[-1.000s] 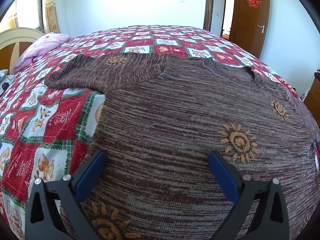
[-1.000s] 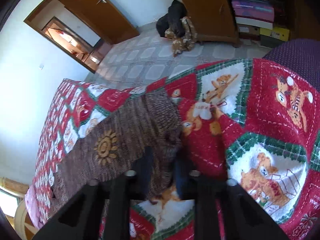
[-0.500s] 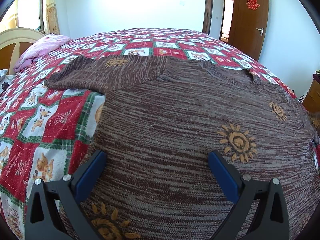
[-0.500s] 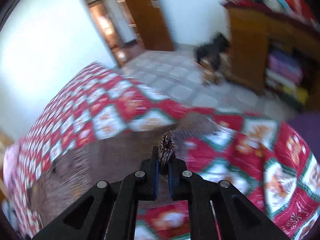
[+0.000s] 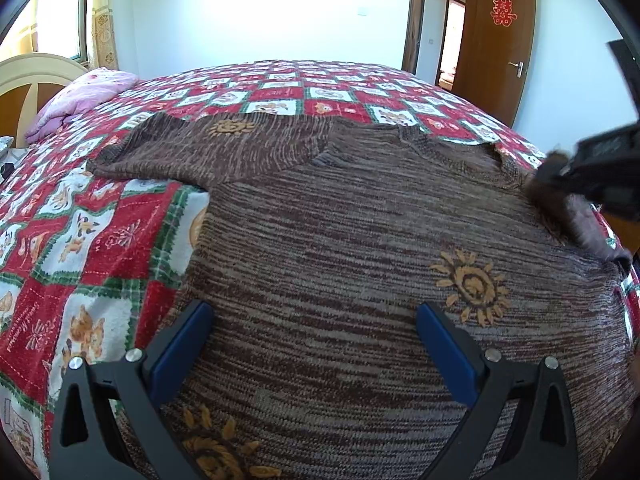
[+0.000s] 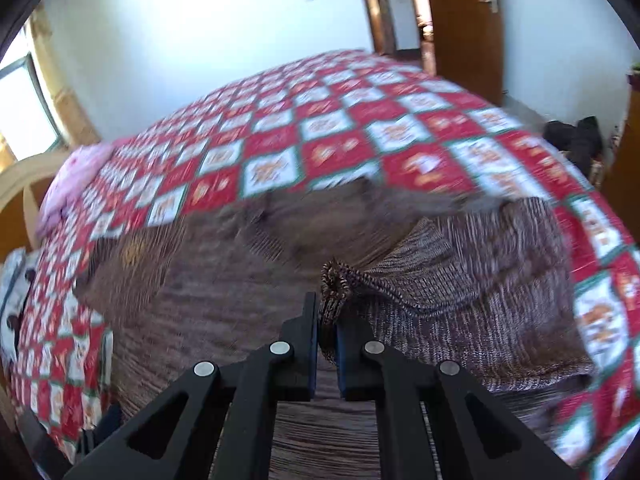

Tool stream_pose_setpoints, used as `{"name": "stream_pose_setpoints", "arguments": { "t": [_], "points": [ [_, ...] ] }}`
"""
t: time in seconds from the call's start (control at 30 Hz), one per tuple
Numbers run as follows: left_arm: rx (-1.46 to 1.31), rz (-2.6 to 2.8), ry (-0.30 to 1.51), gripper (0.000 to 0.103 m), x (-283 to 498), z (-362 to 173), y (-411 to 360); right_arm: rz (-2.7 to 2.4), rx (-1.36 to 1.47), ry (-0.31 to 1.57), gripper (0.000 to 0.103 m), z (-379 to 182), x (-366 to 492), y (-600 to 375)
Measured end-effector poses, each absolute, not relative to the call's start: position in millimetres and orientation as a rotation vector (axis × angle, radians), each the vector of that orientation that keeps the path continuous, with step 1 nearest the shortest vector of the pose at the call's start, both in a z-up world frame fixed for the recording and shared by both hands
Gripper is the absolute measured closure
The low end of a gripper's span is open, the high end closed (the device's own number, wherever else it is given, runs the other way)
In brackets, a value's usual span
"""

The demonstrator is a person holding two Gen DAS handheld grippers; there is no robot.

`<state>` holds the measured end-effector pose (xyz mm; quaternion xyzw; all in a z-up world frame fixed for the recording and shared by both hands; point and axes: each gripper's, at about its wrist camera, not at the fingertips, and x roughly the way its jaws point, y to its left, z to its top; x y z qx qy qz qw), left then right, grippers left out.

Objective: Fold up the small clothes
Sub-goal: 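Fold the sleeve across the sweater body with the right gripper and release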

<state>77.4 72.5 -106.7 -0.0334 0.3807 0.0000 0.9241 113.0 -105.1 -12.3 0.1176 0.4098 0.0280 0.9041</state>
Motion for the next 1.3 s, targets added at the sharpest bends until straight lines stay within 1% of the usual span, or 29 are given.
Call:
{"name": "stream_pose_setpoints", "arguments": {
  "t": [0.2, 0.33, 0.4, 0.43, 0.47, 0.5, 0.53, 0.6, 0.7, 0.83, 1.0, 1.1, 1.17, 1.3],
  "points": [
    [-0.072, -0.004, 0.773, 0.000, 76, -107, 72, 0.111, 0.240, 0.902, 0.096, -46, 117, -84],
    [-0.073, -0.005, 0.770, 0.000, 75, -107, 71, 0.160, 0.284, 0.912, 0.095, -54, 123, -83],
    [-0.072, -0.004, 0.771, 0.000, 75, -107, 71, 0.205, 0.295, 0.914, 0.091, -55, 125, -80],
    [-0.072, -0.004, 0.771, 0.000, 75, -107, 71, 0.217, 0.295, 0.921, 0.082, -55, 125, -79],
    [-0.072, -0.004, 0.771, 0.000, 75, -107, 71, 0.243, 0.308, 0.932, 0.076, -54, 124, -79],
    [-0.072, -0.004, 0.771, 0.000, 75, -107, 71, 0.297, 0.342, 0.948, 0.061, -52, 124, -82],
    [-0.072, -0.004, 0.771, 0.000, 75, -107, 71, 0.352, 0.385, 0.954, 0.057, -49, 122, -87],
    [-0.072, -0.004, 0.770, 0.000, 75, -107, 71, 0.423, 0.477, 0.910, 0.057, -35, 113, -109],
    [-0.072, -0.004, 0.770, 0.000, 75, -107, 71, 0.280, 0.534, 0.798, 0.057, -16, 105, -155],
    [-0.072, -0.004, 0.770, 0.000, 75, -107, 72, 0.172, 0.533, 0.810, 0.057, -16, 117, -182],
    [-0.071, -0.004, 0.771, 0.000, 75, -107, 72, 0.133, 0.466, 0.888, 0.058, -36, 150, -166],
    [-0.071, -0.004, 0.770, 0.000, 75, -107, 72, 0.094, 0.380, 0.963, 0.092, -51, 162, -153],
    [-0.072, -0.004, 0.768, 0.000, 75, -107, 72, 0.080, 0.325, 0.956, 0.096, -48, 165, -145],
    [-0.072, -0.005, 0.763, 0.000, 75, -106, 71, 0.149, 0.334, 0.914, 0.096, -29, 174, -136]
  ]
}}
